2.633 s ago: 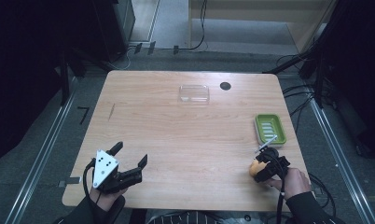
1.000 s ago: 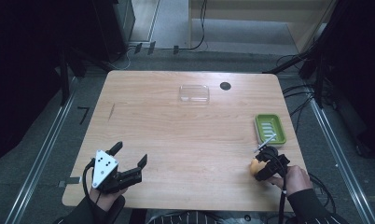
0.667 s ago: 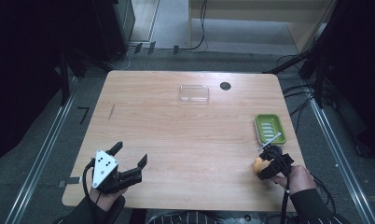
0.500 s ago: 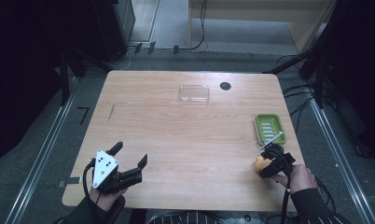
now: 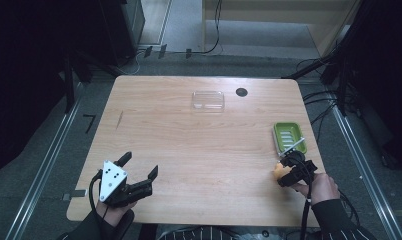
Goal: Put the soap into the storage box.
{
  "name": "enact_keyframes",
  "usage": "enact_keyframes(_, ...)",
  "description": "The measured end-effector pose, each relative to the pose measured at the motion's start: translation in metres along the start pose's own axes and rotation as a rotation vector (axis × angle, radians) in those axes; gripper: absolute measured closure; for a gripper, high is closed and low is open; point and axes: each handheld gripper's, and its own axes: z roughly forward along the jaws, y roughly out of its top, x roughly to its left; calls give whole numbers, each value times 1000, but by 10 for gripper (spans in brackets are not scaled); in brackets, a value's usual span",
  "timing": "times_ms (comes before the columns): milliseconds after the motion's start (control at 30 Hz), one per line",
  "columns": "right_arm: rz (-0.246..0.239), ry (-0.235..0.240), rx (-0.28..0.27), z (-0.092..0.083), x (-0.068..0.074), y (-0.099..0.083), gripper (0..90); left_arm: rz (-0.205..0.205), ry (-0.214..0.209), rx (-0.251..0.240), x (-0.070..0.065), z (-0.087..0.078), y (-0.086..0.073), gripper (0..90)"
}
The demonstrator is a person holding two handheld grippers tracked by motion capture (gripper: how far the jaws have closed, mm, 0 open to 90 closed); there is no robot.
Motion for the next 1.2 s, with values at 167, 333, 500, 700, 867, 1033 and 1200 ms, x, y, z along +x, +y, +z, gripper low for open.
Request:
enact_keyframes(167, 3, -8, -2, 0, -3, 4, 402, -1, 0, 1, 0, 0, 0, 137)
enact_keyframes(333, 3, -12, -13, -3, -5, 6, 401, 0, -1, 0, 0, 0, 0, 137)
enact_keyframes(500, 12, -23, -28, -6, -7, 8, 401, 0, 0, 2, 0, 0, 0, 137)
enact_keyframes(700, 14, -29, -41, -9, -11, 12, 402, 1, 0, 3, 0, 0, 0, 137)
enact_keyframes(867, 15, -37, -41, -12, -13, 15, 401, 2, -1, 5, 0, 0, 0, 137)
enact_keyframes(1033, 17, -42, -48, -12, -15, 19, 401, 1, -1, 5, 0, 0, 0, 137)
enact_keyframes(1200, 11, -47, -46, -12, -16, 22, 401, 2, -1, 5, 0, 0, 0, 137)
